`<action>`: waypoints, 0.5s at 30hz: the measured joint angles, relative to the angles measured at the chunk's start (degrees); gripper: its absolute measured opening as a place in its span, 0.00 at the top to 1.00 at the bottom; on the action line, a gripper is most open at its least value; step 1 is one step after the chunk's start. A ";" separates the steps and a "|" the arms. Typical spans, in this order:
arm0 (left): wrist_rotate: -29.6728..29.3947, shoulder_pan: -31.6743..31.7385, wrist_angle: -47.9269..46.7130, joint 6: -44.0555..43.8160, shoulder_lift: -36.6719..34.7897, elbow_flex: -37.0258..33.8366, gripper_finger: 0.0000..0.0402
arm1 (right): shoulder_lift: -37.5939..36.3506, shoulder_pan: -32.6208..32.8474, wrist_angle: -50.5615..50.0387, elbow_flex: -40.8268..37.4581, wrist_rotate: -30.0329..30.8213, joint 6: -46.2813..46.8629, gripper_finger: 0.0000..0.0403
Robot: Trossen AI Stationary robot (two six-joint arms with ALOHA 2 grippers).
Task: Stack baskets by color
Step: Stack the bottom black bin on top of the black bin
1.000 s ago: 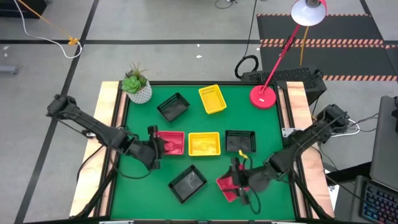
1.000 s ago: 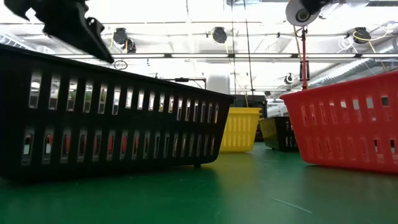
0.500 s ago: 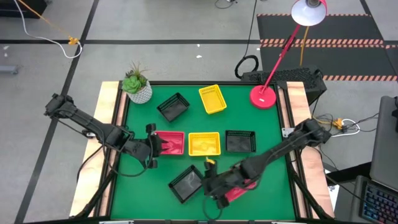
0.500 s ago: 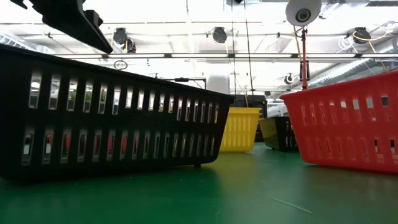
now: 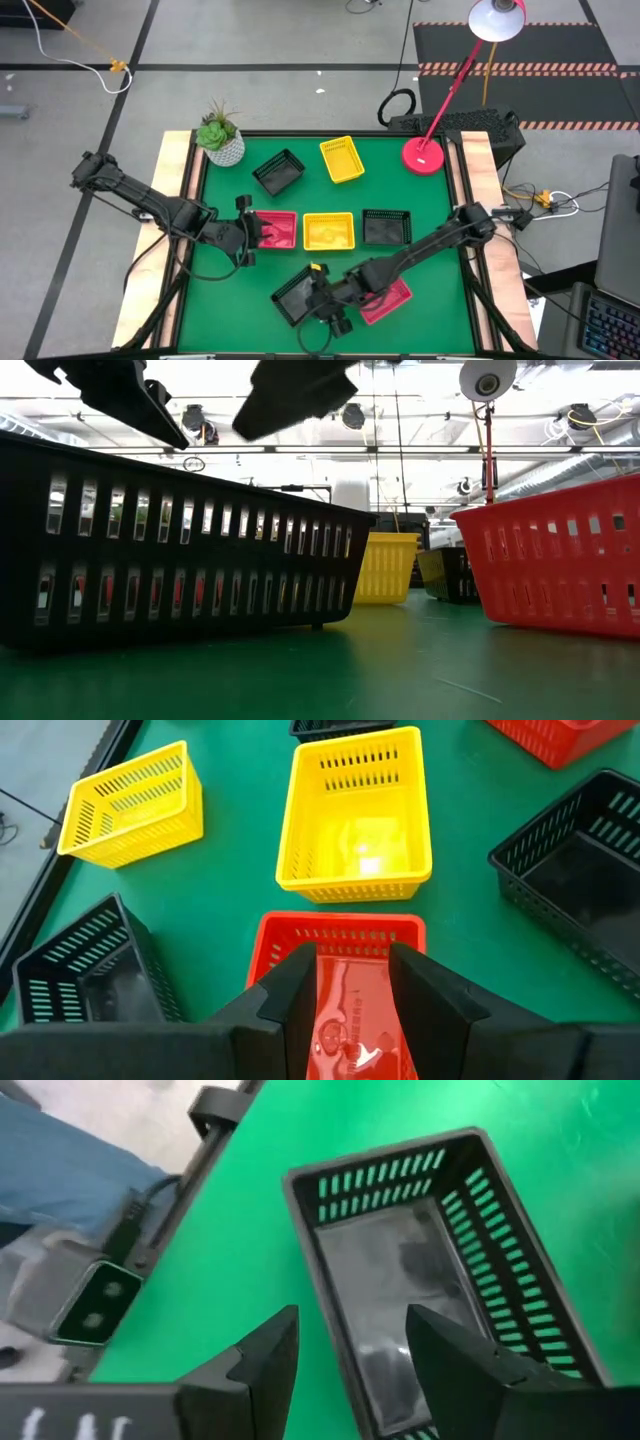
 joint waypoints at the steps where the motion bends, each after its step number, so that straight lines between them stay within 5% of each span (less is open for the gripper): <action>1: 0.00 0.00 0.00 0.04 0.00 0.00 0.68 | 0.48 -0.05 0.80 0.00 -0.02 -0.45 0.57; 15: 0.00 0.00 0.13 0.17 0.00 0.00 0.68 | 3.34 -0.39 3.76 -0.01 -1.79 -4.07 0.61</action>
